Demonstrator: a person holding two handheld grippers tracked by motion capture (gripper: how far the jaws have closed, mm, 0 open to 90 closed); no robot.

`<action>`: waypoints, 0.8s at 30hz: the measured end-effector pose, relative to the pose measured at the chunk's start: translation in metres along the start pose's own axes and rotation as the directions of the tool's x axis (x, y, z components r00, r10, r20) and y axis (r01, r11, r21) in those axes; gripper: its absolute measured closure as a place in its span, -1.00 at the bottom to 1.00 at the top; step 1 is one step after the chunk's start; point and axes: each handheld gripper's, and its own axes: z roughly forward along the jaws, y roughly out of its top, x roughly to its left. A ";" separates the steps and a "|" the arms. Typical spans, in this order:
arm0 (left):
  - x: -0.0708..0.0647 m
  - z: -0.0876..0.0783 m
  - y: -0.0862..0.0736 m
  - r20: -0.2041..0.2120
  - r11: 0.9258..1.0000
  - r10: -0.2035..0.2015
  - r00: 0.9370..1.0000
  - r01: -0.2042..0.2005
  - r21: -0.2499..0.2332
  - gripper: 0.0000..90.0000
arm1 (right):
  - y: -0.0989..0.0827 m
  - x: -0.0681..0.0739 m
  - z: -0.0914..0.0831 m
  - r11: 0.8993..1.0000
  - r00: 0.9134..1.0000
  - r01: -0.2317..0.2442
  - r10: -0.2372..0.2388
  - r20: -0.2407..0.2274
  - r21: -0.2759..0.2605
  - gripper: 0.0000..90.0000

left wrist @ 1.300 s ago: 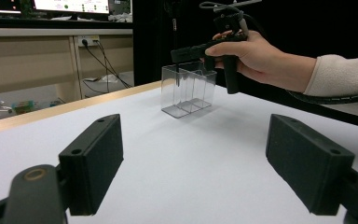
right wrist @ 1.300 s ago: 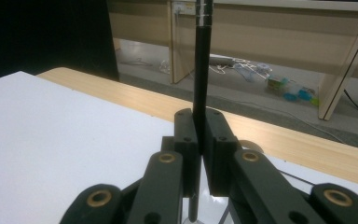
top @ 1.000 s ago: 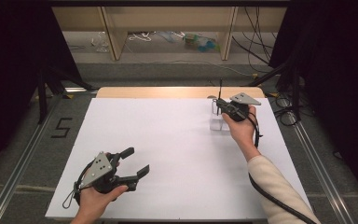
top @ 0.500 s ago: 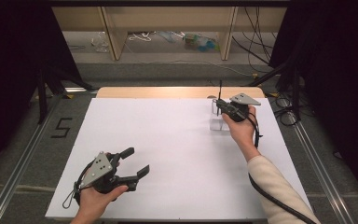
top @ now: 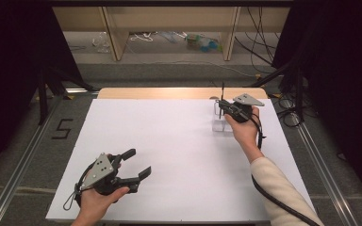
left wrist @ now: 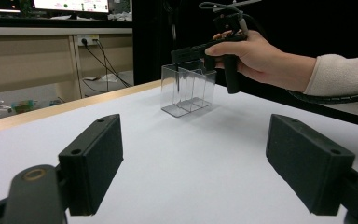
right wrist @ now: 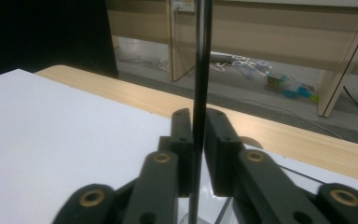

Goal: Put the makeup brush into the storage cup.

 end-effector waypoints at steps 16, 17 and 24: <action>0.001 -0.001 0.001 -0.008 1.000 -0.004 1.000 0.004 0.000 -0.61 | 0.010 0.003 -0.013 0.999 0.998 0.023 -0.024 -0.055 -0.023 -0.45; 0.001 -0.001 0.001 -0.008 1.000 -0.003 1.000 0.003 0.000 -0.61 | 0.010 0.003 -0.015 0.999 0.998 0.020 -0.021 -0.052 -0.026 -0.45; 0.002 -0.002 0.001 -0.019 1.000 -0.008 1.000 0.008 0.001 -0.63 | 0.011 0.002 -0.022 0.999 0.998 0.028 -0.030 -0.053 -0.034 -0.45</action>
